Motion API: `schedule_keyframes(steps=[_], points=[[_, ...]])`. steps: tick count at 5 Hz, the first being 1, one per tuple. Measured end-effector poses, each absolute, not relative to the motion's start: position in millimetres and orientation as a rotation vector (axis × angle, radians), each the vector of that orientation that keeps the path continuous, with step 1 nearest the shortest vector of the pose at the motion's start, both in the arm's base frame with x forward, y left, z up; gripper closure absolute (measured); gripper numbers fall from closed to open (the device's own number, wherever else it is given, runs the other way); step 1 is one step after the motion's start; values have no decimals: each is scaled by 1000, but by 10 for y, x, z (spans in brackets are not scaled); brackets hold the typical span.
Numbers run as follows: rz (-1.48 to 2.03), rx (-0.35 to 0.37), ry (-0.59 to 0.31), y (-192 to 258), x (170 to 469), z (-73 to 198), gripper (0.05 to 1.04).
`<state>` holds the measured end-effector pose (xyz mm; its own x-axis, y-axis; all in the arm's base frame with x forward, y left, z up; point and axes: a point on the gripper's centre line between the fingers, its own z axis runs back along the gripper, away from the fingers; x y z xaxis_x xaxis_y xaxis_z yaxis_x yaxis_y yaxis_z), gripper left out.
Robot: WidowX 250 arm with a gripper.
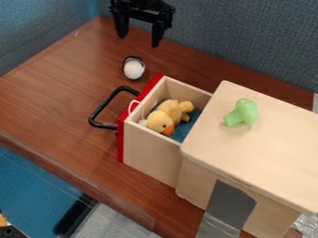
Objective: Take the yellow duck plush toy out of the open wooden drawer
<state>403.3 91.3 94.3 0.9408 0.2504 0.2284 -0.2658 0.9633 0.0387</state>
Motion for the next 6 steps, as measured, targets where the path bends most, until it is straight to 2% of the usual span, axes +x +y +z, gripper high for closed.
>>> schedule_keyframes(steps=[1, 2, 3, 4, 6], points=[[262, 61, -186, 892, 4002, 802, 83], [210, 22, -191, 662, 3894, 838, 83], [146, -4, -263, 471, 3828, 1113, 83], [108, -36, -275, 352, 3670, 1191, 83], [-38, -63, -224, -87, 3432, 1052, 83]])
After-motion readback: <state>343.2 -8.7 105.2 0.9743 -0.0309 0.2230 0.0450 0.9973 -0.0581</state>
